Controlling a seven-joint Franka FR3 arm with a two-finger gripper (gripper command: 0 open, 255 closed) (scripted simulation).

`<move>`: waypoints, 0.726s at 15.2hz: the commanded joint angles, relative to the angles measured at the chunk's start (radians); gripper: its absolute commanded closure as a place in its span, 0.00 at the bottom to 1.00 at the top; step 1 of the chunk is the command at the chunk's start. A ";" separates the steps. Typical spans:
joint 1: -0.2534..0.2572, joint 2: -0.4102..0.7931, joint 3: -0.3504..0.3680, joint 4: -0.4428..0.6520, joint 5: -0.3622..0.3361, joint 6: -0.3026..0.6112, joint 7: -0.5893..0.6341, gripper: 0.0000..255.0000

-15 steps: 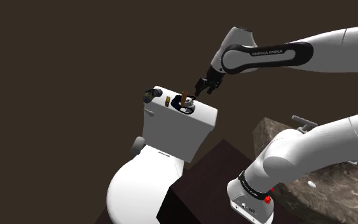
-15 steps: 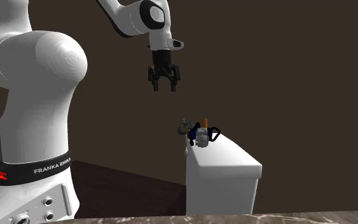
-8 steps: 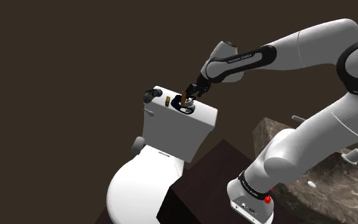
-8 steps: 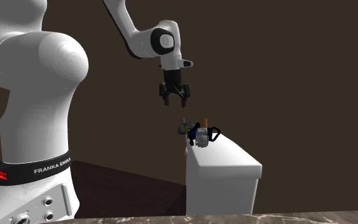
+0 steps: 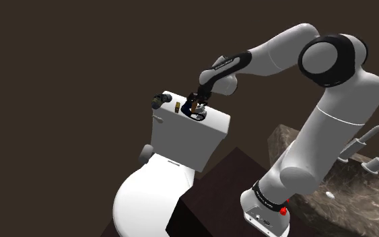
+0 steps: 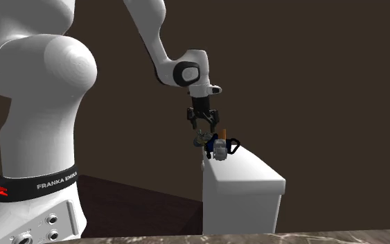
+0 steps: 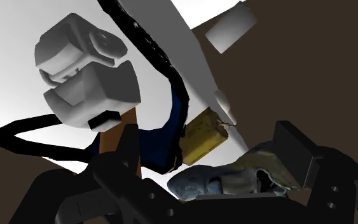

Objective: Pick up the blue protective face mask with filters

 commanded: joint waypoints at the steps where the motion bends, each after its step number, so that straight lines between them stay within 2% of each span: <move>1: -0.028 0.080 0.026 0.057 0.096 0.032 -0.085 0.00; 3: -0.058 0.141 0.057 0.106 0.154 0.053 -0.136 0.00; 11: -0.110 0.229 0.128 0.118 0.252 0.128 -0.225 0.00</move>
